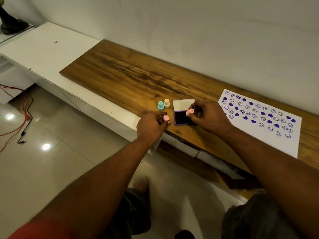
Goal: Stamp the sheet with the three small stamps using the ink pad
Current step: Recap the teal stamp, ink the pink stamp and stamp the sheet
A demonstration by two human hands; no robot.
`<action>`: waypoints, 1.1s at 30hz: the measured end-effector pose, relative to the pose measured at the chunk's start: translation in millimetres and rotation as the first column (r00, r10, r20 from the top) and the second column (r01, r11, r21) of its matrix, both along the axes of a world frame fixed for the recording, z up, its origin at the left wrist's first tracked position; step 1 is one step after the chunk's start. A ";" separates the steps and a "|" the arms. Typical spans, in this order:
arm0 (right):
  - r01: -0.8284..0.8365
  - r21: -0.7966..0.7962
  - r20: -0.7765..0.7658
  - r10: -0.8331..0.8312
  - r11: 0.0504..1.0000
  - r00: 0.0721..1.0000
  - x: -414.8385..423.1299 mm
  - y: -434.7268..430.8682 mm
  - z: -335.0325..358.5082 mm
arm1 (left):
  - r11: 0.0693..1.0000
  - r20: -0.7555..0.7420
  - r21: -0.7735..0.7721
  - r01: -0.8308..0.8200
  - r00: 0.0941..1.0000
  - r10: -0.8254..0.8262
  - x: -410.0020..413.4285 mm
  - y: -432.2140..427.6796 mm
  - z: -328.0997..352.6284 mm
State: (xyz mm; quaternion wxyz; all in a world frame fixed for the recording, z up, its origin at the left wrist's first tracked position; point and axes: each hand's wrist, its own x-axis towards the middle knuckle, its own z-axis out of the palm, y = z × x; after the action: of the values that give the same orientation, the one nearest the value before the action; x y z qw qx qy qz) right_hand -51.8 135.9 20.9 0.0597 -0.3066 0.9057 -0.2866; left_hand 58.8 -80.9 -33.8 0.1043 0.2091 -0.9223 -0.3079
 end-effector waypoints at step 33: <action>0.021 -0.292 -0.393 -0.140 0.956 0.909 6.6 -13.7 48.8 | 0.919 0.110 -0.351 0.178 0.983 -0.148 -46.3 47.3 20.8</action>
State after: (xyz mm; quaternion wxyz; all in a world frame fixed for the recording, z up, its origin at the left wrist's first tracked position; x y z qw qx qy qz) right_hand -45.2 122.2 69.7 -0.1874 -0.3270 0.8601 -0.3437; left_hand 12.5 -33.5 -13.0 0.0770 0.1213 -0.9806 -0.1330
